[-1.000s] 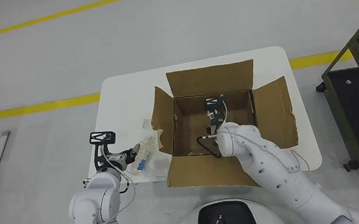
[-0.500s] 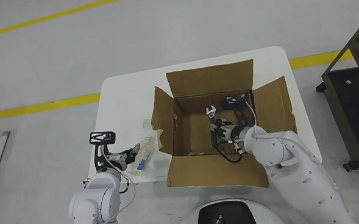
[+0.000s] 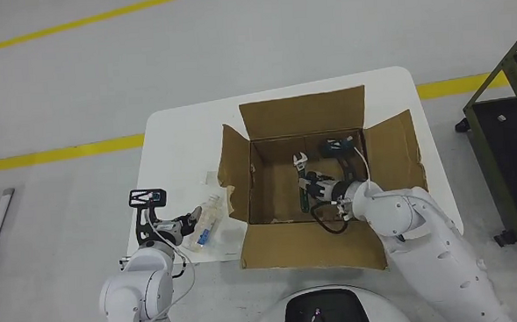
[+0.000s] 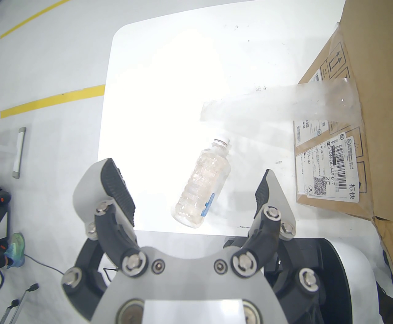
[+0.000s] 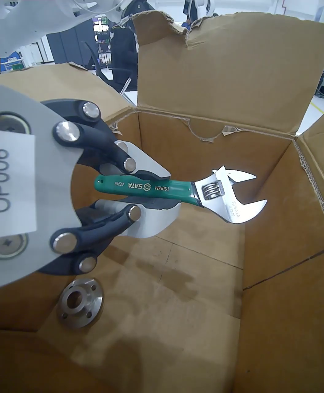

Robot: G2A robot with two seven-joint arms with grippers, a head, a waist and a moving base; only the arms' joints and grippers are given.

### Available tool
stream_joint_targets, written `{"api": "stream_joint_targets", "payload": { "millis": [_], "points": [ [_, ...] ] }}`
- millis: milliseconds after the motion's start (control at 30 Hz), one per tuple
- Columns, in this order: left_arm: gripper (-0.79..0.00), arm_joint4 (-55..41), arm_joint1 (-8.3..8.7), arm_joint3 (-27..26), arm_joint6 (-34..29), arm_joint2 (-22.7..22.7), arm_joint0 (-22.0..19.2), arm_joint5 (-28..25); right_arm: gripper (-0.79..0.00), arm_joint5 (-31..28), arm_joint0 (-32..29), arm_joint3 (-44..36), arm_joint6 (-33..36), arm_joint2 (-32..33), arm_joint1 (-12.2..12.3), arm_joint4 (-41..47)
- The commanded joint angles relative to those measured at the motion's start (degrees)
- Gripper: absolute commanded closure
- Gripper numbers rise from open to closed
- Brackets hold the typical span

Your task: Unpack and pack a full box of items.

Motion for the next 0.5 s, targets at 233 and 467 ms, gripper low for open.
{"api": "stream_joint_targets", "payload": {
  "millis": [233, 467],
  "points": [
    [-0.785, 0.0, 0.0, 0.0, 0.0, 0.0, 0.0, 0.0, 0.0, -6.4, -7.0, -13.5, -9.9, 6.2, 1.0, 2.4],
    [-0.785, 0.0, 0.0, 0.0, 0.0, 0.0, 0.0, 0.0, 0.0, -12.4, -14.8, -21.0, -11.6, 15.4, 2.2, 7.8]
  ]
}}
